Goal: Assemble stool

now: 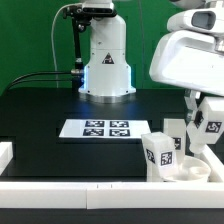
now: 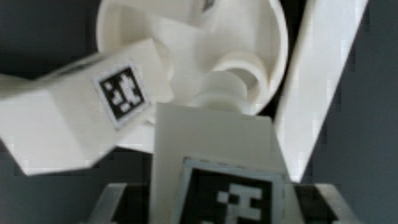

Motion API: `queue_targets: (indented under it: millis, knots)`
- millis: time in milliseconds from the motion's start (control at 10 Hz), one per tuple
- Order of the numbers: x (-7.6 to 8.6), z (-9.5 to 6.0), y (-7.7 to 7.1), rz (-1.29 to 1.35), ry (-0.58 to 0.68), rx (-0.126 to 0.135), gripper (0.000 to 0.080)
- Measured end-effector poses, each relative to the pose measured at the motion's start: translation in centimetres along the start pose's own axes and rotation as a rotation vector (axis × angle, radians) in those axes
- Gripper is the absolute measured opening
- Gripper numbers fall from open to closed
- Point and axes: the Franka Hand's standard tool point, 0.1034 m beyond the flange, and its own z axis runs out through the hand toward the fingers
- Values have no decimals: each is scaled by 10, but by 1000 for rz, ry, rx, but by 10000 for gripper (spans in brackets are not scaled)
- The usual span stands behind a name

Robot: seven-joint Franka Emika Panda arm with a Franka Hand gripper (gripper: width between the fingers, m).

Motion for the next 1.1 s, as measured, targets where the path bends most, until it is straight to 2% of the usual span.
queue_targets:
  millis: [300,800,1100]
  knots:
    - [17,4,-14,16,127,64,318]
    - [4,10,-7,-9,105,59,318]
    - [-6,23,-8,-2,90,60,318]
